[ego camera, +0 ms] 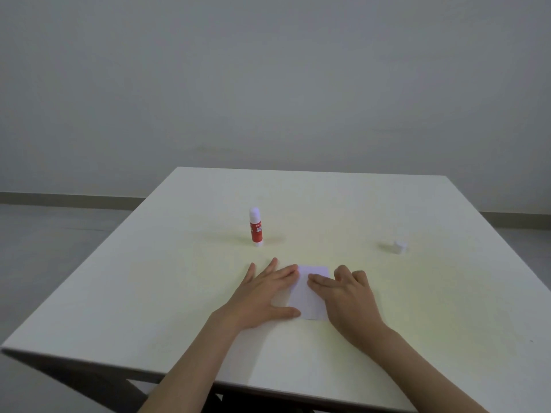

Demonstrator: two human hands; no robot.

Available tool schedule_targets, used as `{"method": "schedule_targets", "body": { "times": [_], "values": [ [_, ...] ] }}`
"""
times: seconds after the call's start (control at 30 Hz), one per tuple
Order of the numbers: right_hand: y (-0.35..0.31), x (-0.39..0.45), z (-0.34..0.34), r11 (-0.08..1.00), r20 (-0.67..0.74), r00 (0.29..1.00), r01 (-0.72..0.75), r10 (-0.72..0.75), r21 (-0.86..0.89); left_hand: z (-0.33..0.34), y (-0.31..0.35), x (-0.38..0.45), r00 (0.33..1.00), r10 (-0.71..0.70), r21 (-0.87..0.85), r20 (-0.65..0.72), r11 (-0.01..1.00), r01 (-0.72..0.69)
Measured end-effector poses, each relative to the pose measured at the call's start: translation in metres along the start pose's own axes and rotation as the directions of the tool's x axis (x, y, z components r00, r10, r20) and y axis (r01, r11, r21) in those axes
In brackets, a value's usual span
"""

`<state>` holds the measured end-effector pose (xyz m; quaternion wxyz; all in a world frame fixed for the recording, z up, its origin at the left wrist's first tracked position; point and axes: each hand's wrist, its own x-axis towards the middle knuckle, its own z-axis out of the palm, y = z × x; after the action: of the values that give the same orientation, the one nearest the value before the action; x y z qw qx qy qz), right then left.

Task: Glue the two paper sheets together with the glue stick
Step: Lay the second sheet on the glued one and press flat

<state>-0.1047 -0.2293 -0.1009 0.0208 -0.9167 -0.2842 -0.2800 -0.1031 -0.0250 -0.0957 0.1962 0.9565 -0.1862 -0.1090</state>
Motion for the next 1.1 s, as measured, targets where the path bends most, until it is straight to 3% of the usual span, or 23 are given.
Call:
{"method": "schedule_targets", "body": {
  "times": [0.43,0.8,1.1],
  "values": [
    [-0.010,-0.052,-0.020,0.998,-0.039,0.999,0.036,-0.034,0.053,0.001,-0.001,-0.001,1.000,-0.001,0.006,-0.001,1.000,0.001],
    [0.018,0.002,0.008,0.990,-0.046,0.991,-0.123,0.126,0.063,0.001,0.000,-0.004,0.999,0.014,-0.010,-0.035,1.000,-0.015],
    [0.020,0.000,0.004,0.977,0.066,0.984,-0.171,0.164,0.124,0.005,-0.007,-0.003,0.996,0.028,-0.043,-0.087,0.999,-0.032]
  ]
}}
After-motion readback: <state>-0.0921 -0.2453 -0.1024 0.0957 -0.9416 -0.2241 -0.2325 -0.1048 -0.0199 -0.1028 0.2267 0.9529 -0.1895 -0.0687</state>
